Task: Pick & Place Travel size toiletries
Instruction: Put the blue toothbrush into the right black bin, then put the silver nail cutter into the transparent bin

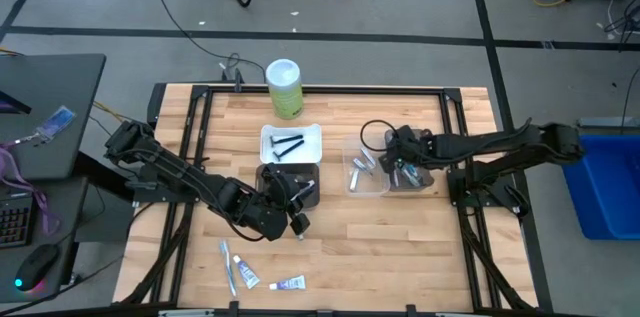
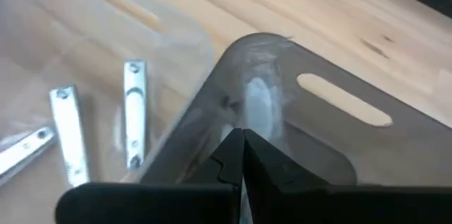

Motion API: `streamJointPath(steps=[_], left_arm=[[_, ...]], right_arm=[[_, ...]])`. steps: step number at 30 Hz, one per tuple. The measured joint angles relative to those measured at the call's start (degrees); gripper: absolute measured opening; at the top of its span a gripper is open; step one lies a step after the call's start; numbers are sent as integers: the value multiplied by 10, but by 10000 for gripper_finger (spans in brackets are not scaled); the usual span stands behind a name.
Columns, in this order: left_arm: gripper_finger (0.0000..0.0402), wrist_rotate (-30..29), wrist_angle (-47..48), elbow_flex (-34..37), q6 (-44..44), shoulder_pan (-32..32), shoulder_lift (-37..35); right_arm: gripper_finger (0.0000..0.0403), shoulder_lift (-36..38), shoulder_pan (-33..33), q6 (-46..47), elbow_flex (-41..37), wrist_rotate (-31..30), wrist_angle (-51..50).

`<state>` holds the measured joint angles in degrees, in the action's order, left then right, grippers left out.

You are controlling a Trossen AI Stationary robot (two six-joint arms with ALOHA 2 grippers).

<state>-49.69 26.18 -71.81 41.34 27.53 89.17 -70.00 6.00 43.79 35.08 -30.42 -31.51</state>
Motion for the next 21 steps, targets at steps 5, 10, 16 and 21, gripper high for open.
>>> streamJointPath(steps=[5, 10, 16, 21], left_arm=[[100, 4, 0, 0, 0, 0, 0], [100, 4, 0, 0, -2, 0, 0], [100, 4, 0, 0, -1, 0, 0], [100, 3, 0, 0, -4, 0, 0]], right_arm=[[13, -1, 0, 4, -33, 6, 27], [13, -1, 0, 23, -51, 85, 24], [13, 0, 0, -2, -40, 96, 18], [13, 1, -1, -100, 18, 95, 3]])
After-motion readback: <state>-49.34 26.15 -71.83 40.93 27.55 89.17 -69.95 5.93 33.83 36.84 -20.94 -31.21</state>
